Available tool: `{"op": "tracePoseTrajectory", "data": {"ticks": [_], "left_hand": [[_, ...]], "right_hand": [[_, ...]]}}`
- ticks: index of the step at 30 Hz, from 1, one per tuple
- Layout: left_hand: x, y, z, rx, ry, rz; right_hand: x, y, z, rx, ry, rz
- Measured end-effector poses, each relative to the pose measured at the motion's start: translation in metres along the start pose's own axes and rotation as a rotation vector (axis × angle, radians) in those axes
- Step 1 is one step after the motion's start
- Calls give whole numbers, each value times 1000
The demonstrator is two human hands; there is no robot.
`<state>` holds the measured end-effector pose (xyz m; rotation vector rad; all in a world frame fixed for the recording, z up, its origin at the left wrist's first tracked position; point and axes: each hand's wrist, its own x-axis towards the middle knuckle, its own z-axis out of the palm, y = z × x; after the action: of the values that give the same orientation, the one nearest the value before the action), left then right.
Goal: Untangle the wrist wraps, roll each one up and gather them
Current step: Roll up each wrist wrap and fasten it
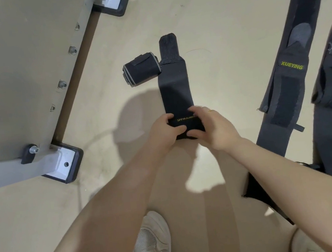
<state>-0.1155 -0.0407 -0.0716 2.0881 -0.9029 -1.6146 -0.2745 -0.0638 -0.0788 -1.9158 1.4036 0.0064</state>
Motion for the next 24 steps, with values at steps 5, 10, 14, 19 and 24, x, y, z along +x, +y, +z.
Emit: {"op": "tracePoseTrajectory", "data": {"ticks": [5,10,14,19,24], "left_hand": [[19,21,1,-149,151,-133],[14,14,8,3,159,-55],[-17,-11,13,152,14,49],[-30,-28,24,115,-28,35],[-31,-36,27,-21,-27,-16]], "right_hand": [[31,-11,-7,127,-3,218],[32,-12,-18,441,-80,507],[10,-3,-10,338,-13,550],[-16,-17,1,148,92,431],[-40,-24,11,-165,-28,72]]}}
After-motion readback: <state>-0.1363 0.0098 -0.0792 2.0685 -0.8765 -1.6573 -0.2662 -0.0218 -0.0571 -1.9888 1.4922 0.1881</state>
